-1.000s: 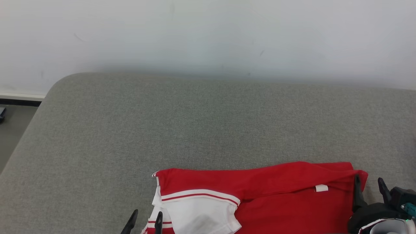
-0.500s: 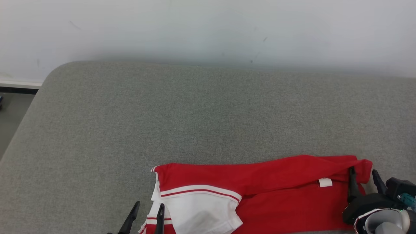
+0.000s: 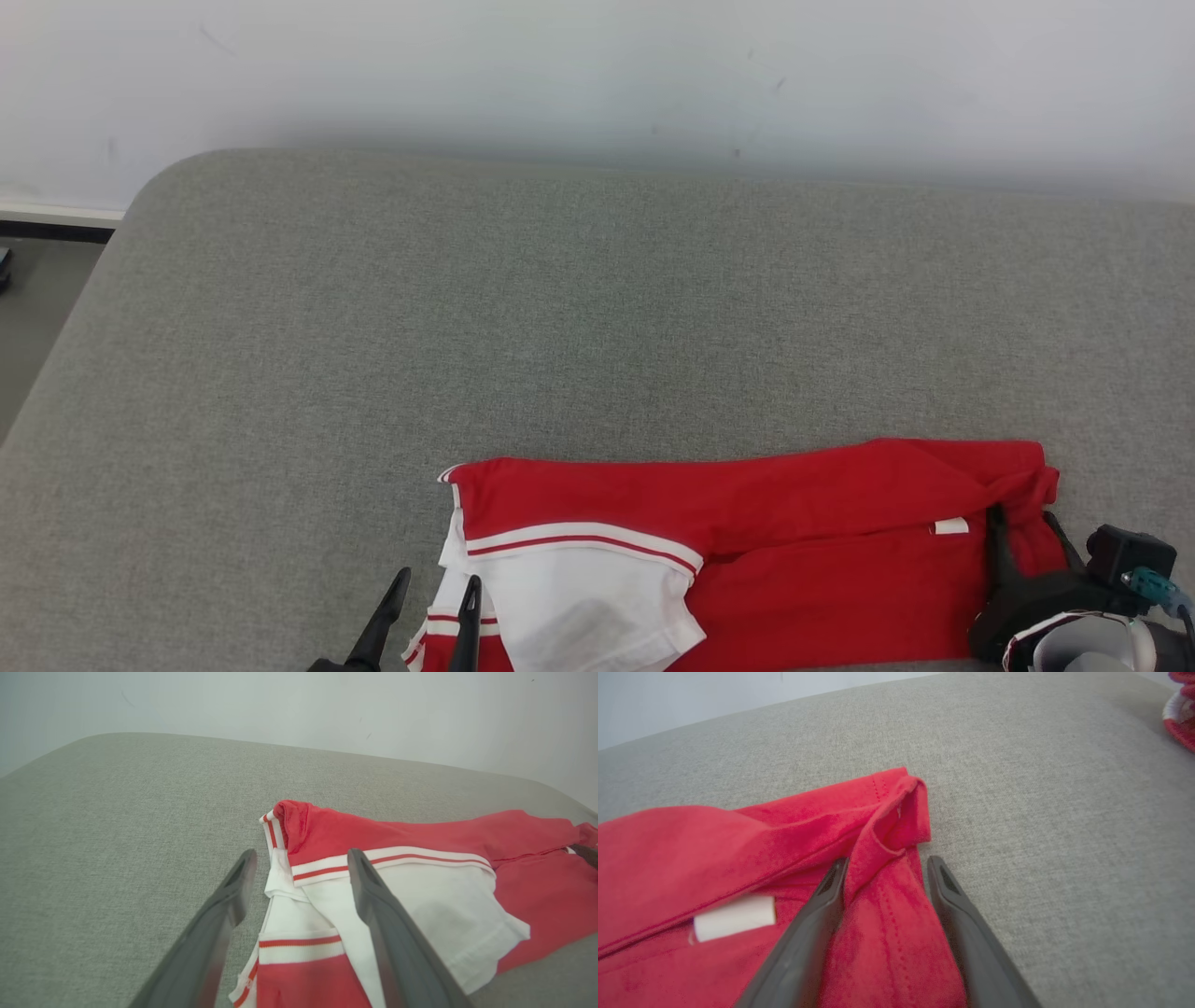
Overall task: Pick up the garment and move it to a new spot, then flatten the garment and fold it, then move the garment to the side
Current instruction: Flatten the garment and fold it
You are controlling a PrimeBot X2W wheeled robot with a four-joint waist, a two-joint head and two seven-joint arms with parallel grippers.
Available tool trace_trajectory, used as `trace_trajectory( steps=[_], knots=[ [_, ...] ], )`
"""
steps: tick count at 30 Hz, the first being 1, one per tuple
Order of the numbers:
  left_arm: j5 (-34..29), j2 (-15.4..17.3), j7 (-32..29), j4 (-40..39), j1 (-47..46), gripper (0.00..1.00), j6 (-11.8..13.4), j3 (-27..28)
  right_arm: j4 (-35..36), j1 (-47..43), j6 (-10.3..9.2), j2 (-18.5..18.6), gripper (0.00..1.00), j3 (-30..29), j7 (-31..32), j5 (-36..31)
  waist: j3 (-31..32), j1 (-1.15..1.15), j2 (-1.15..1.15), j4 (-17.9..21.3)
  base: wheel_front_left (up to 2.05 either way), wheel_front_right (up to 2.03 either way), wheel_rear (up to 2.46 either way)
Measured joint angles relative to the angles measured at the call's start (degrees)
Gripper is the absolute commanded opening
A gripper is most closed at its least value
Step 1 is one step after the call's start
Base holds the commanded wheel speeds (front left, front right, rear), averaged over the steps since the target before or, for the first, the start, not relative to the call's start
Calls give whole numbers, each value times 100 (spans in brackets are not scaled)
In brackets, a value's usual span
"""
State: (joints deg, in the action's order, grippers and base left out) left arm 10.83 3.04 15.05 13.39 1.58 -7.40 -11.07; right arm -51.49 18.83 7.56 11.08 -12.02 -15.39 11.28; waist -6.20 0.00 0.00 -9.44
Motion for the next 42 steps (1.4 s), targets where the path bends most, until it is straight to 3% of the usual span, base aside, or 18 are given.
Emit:
trace_trajectory(
  steps=[1,2,3,11,18,22,26,33,42],
  knots=[
    [0,-3,0,1,-16,100,0,-9,-29,14,0,16,40,33,-3,35,-15,0,0,-3,0,0,0],
    [0,-4,0,4,-38,100,0,-13,-78,38,0,18,13,76,-5,59,-31,0,0,-6,0,0,0],
    [2,-4,0,5,-51,100,-1,-21,-118,70,0,20,0,121,-9,96,-44,0,0,-10,0,0,0],
    [105,-8,0,21,-74,100,-2,-113,99,115,1,109,0,87,13,370,-108,0,1,-31,0,0,0],
    [202,-9,0,56,-79,100,-10,-123,891,75,0,224,0,-1047,30,-69,-92,0,1,28,0,0,0],
    [277,-10,0,100,-74,100,-10,-138,1435,-16,0,-37,0,-1143,30,-344,-38,0,1,81,0,0,0],
    [298,-10,0,169,-30,100,-10,-116,2227,-233,0,-229,0,-332,30,-213,53,0,0,203,0,0,0],
    [314,-9,0,204,-1,100,-10,-151,3037,-788,0,-152,0,1370,29,430,253,0,0,374,0,0,0],
    [327,-14,0,280,68,100,-10,-346,3004,-805,0,-199,0,3716,30,1338,478,0,0,353,0,0,0]
  ],
)
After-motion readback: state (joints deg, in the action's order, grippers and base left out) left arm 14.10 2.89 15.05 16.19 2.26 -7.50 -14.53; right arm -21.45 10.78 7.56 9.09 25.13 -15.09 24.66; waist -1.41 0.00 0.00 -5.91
